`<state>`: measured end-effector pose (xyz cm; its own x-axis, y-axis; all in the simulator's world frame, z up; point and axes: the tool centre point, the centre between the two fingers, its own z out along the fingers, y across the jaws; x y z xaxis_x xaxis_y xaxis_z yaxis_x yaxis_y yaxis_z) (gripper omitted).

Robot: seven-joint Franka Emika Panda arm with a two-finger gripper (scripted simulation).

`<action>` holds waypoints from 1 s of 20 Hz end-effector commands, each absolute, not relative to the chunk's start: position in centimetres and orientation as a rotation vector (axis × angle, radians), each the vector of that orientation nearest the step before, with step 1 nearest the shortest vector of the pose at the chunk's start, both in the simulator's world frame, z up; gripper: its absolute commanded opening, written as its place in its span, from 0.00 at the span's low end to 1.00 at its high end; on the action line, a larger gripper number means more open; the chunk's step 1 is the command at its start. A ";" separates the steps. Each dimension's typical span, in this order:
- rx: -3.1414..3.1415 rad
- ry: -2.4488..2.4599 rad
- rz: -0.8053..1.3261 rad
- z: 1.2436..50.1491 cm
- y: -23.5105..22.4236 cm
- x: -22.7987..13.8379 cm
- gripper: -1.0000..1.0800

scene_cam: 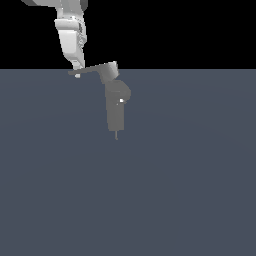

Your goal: Turn on the faucet by rotating a designated handle.

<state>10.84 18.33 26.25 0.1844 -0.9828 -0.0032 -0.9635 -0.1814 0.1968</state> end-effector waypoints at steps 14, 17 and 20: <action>2.297 -1.907 -0.193 26.7 18.0 8.6 0.00; 2.297 -1.907 -0.193 26.8 17.9 8.0 0.00; 2.297 -1.907 -0.193 26.9 17.8 7.3 0.00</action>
<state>7.80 18.11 26.83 0.1863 -0.9825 -0.0047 -0.9641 -0.1838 0.1919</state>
